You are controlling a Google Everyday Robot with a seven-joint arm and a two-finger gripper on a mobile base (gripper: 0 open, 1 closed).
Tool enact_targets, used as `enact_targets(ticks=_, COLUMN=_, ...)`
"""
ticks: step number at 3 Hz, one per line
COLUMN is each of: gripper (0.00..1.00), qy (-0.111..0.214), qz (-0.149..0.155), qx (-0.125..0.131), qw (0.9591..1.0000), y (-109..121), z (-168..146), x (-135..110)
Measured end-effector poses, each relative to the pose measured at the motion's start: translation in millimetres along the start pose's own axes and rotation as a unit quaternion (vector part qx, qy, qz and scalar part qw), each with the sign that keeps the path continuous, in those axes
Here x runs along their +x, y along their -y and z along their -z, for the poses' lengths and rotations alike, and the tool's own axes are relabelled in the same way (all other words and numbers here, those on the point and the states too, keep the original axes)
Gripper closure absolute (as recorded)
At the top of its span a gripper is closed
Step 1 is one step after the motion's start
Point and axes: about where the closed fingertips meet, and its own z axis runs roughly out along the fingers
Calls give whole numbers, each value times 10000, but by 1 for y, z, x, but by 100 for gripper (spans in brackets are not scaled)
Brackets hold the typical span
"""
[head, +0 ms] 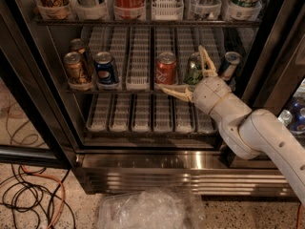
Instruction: Pick green can from bottom shelf of fridge
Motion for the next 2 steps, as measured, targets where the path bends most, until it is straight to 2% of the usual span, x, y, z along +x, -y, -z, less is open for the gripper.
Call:
enact_targets(ticks=1, gripper=5, qy=-42, qz=252, qx=-107, qw=9996, y=7, z=-8, x=4)
enact_targets(ticks=2, gripper=0, qy=-425, qz=1037, qx=157, qw=9936, y=51, z=-6, x=15)
